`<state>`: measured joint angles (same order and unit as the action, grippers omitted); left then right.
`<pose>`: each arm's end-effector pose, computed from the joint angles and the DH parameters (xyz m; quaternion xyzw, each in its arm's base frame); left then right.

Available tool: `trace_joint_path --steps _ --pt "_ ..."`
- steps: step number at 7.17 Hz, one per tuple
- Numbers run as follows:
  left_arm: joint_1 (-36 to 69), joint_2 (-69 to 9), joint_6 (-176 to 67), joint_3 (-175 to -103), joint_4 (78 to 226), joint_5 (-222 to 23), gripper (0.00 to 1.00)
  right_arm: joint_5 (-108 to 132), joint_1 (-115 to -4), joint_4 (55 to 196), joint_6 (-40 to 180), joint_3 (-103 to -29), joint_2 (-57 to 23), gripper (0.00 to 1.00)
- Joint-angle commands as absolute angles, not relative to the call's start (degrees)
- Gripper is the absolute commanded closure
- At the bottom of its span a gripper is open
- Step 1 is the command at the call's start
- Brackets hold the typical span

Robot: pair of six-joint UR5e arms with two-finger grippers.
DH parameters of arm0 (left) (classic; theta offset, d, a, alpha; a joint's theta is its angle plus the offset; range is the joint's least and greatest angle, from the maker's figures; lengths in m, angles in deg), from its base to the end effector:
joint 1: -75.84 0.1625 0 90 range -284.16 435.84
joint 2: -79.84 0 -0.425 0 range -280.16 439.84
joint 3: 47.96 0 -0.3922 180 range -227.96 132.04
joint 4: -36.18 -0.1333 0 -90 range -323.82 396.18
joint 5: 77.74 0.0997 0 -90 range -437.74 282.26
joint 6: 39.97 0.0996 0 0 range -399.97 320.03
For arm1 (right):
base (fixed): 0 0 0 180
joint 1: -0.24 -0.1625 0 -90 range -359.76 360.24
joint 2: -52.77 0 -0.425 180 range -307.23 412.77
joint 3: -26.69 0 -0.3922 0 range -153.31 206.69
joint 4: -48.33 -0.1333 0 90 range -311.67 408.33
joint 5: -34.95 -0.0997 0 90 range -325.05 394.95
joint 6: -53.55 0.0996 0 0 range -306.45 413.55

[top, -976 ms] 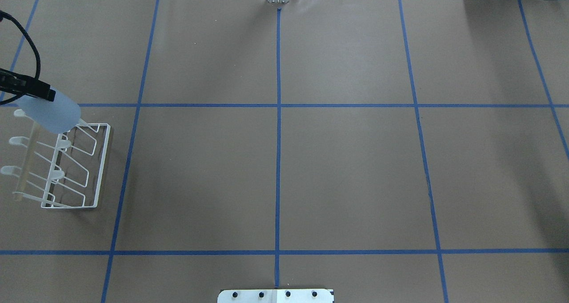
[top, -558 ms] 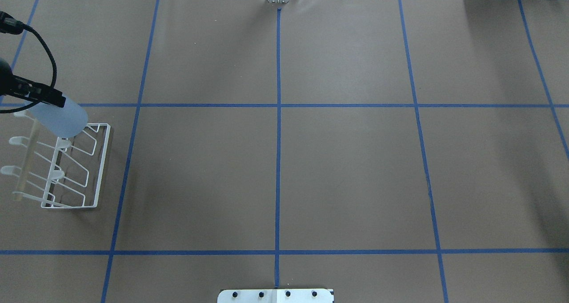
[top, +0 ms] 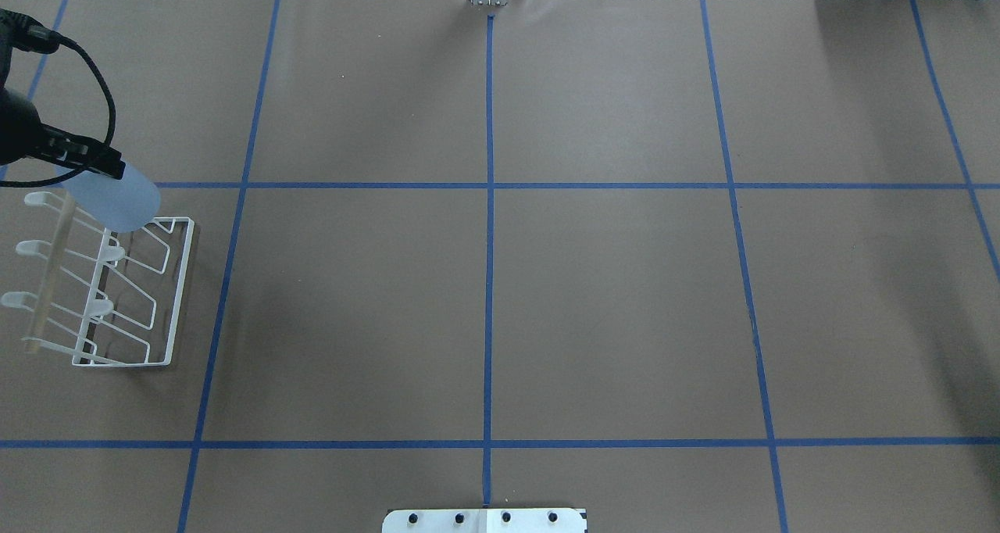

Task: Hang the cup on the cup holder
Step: 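Lower the cup onto a rack peg with the left gripper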

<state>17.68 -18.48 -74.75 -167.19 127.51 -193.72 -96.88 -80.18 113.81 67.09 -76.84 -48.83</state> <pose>0.1909 -0.4774 0.3511 0.1546 0.3552 0.0512 0.9205 -0.0054 -0.4340 0.5876 0.1397 -0.3833 -0.0502 0.9116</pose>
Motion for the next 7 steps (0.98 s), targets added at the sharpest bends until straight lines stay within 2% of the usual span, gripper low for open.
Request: trace_joint_path --steps 1,7 --pt "18.18 -18.69 -74.87 -162.77 132.12 -193.67 1.0 -96.88 -80.18 113.9 67.09 -76.76 -48.83 0.0" --pt "21.17 -18.43 -77.68 -159.59 134.53 -191.82 1.0 -96.88 -80.18 113.9 67.09 -76.76 -48.83 0.0"
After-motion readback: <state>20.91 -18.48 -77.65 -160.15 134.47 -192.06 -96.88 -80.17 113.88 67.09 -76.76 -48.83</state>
